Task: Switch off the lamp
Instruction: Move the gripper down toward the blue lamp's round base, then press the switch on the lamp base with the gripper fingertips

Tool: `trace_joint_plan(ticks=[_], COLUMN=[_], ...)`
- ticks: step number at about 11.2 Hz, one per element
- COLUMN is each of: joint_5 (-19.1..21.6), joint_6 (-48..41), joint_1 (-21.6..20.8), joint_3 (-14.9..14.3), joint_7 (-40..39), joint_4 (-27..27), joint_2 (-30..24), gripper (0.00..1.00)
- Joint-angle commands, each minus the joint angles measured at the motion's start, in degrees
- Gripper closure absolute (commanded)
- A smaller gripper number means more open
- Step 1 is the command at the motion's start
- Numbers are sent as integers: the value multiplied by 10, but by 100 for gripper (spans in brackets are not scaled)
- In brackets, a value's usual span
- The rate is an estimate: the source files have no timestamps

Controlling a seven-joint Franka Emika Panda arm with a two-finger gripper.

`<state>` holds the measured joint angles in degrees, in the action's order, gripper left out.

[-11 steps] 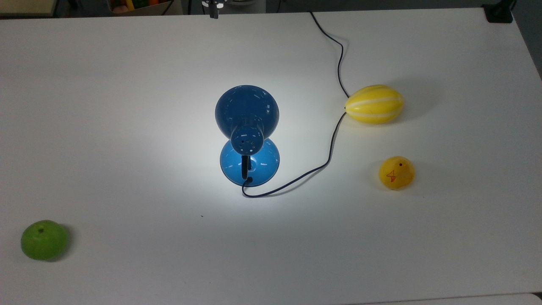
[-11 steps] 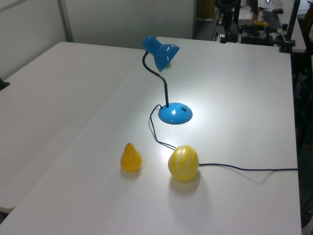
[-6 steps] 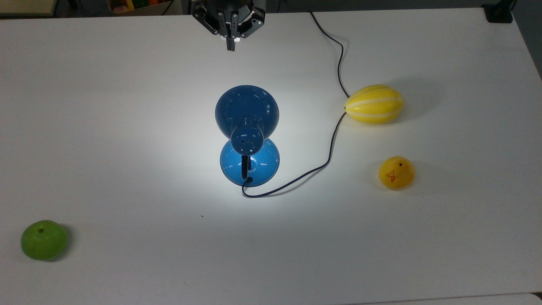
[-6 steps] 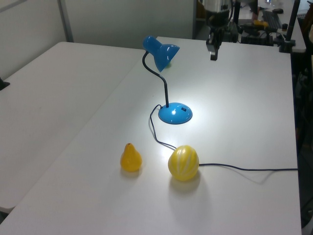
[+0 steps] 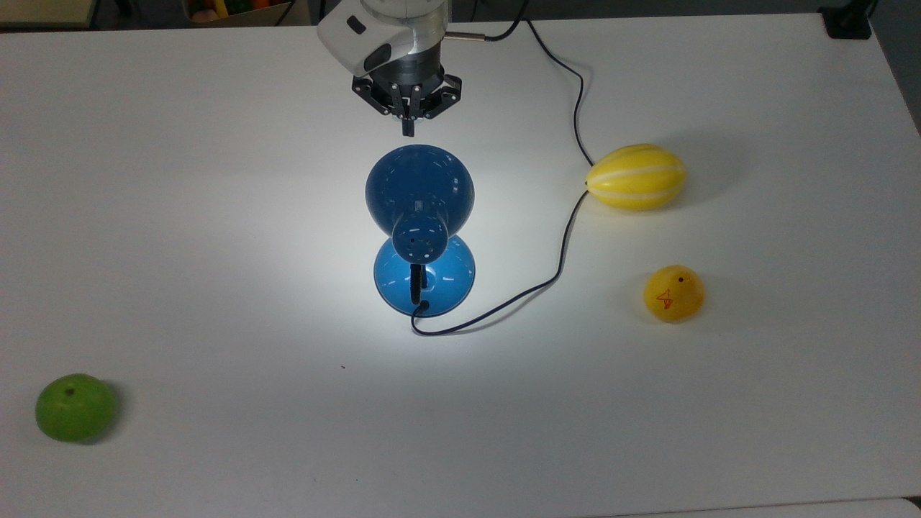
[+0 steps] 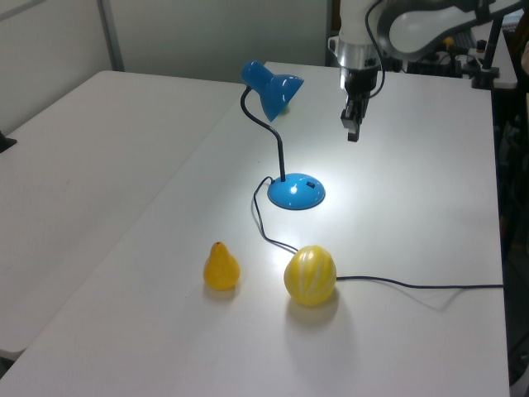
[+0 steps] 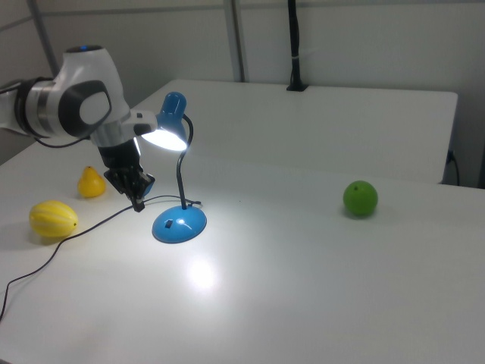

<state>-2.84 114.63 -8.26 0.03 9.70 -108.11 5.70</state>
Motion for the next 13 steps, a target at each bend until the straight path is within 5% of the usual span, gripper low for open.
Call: trace_joint_plan(ticks=[1, 13], joint_5=[-9, -13], joint_6=[58, 248], joint_1=[-5, 1], joint_3=[4, 5], joint_7=[13, 40], joint_4=[-28, -23], joint_2=[21, 128], gripper=[100, 100])
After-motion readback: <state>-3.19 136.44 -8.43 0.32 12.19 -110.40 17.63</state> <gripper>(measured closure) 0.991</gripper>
